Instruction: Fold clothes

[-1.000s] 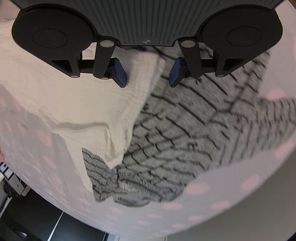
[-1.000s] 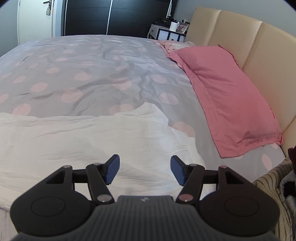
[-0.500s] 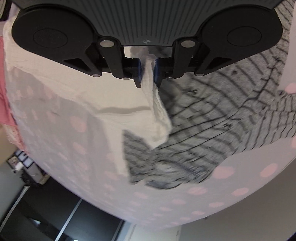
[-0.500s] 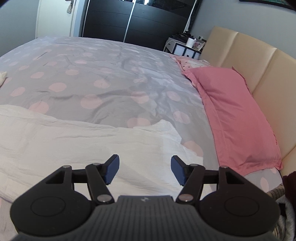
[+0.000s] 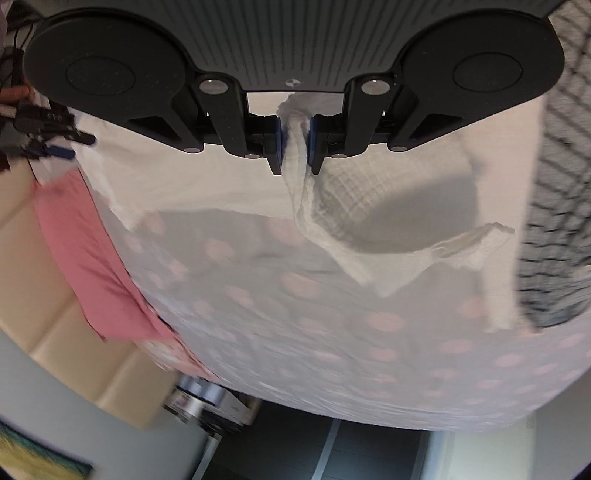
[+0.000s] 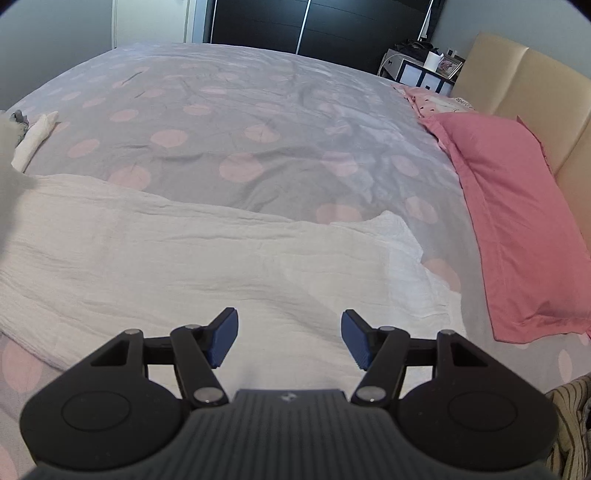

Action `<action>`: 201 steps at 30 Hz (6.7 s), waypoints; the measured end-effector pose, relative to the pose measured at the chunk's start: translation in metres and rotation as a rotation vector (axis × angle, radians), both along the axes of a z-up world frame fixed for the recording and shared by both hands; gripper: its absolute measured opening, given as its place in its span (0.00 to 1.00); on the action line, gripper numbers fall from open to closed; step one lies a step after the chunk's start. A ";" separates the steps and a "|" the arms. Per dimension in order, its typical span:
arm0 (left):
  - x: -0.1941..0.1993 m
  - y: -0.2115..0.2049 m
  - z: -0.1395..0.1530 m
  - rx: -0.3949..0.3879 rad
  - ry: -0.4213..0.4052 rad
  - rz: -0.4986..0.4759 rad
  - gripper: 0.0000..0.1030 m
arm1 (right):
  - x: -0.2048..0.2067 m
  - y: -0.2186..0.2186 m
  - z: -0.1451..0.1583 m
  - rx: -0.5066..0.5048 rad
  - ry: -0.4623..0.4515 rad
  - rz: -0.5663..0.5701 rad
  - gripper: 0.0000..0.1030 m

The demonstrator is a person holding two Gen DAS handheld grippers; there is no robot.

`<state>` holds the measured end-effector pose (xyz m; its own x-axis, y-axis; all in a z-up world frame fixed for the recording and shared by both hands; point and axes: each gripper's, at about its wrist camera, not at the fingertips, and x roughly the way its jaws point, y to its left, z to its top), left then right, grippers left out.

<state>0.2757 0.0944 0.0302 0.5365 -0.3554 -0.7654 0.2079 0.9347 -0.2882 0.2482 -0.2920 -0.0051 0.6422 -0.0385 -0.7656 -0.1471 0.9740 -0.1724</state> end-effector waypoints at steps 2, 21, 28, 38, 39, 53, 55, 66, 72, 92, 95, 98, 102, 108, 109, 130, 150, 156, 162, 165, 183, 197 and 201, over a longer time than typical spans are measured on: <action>0.000 -0.029 -0.014 0.027 0.023 -0.070 0.11 | 0.001 -0.003 -0.001 0.028 0.013 -0.016 0.63; -0.017 -0.110 -0.077 0.172 0.117 -0.358 0.11 | 0.042 0.025 -0.050 0.728 0.325 -0.225 0.63; -0.016 -0.093 -0.074 0.158 0.105 -0.361 0.11 | 0.064 0.081 -0.062 0.859 0.414 -0.203 0.66; -0.025 -0.091 -0.071 0.131 0.087 -0.421 0.11 | 0.090 0.142 -0.089 0.912 0.442 -0.221 0.62; -0.025 -0.091 -0.071 0.131 0.086 -0.422 0.11 | 0.093 0.143 -0.089 0.904 0.429 -0.214 0.40; -0.026 -0.077 -0.037 0.052 -0.014 -0.419 0.40 | 0.089 0.110 -0.012 0.697 0.190 -0.007 0.09; -0.026 -0.070 -0.031 0.053 -0.038 -0.390 0.42 | 0.087 0.093 0.004 0.657 0.166 -0.017 0.09; -0.029 -0.042 -0.045 0.152 0.009 -0.300 0.43 | 0.071 -0.035 0.055 0.413 0.041 -0.198 0.09; -0.031 -0.050 -0.053 0.195 0.033 -0.314 0.43 | 0.071 -0.084 0.058 0.246 0.006 -0.278 0.09; 0.001 -0.096 -0.084 0.050 0.148 -0.260 0.45 | 0.096 -0.155 -0.034 -0.054 0.036 -0.380 0.45; 0.010 -0.101 -0.094 0.013 0.192 -0.205 0.45 | 0.089 -0.158 -0.038 -0.067 0.020 -0.426 0.65; 0.016 -0.106 -0.107 -0.015 0.241 -0.174 0.46 | 0.077 -0.157 -0.027 -0.070 -0.044 -0.443 0.72; 0.022 -0.115 -0.122 -0.038 0.294 -0.160 0.46 | 0.056 -0.156 -0.003 -0.074 -0.141 -0.457 0.78; 0.026 -0.116 -0.132 -0.070 0.316 -0.140 0.45 | 0.013 -0.153 -0.008 0.106 -0.038 -0.407 0.76; 0.026 -0.116 -0.132 -0.073 0.313 -0.138 0.45 | 0.007 -0.151 -0.016 0.107 -0.015 -0.402 0.73; 0.028 -0.119 -0.101 -0.113 0.226 -0.140 0.07 | -0.064 -0.083 -0.122 -0.662 0.037 0.470 0.74; 0.019 -0.137 -0.124 -0.084 0.302 -0.207 0.11 | -0.048 -0.068 -0.166 -0.960 -0.056 0.578 0.20; 0.024 -0.113 -0.088 -0.152 0.243 -0.166 0.08 | -0.047 -0.068 -0.132 -0.956 -0.155 0.512 0.13; 0.018 -0.068 -0.025 -0.238 0.158 -0.100 0.07 | -0.045 -0.048 -0.060 -0.918 -0.266 0.472 0.12; 0.007 -0.039 0.016 -0.294 0.100 -0.075 0.07 | -0.048 -0.031 -0.013 -0.870 -0.326 0.439 0.12; -0.063 0.081 0.108 -0.384 -0.072 0.126 0.07 | -0.066 0.075 0.103 -0.736 -0.561 0.385 0.11; -0.119 0.069 -0.018 -0.016 0.403 -0.024 0.07 | -0.175 0.077 0.022 -0.722 -0.163 0.815 0.11; -0.132 0.062 -0.041 0.050 0.463 -0.058 0.07 | -0.203 0.076 0.004 -0.706 -0.065 0.916 0.11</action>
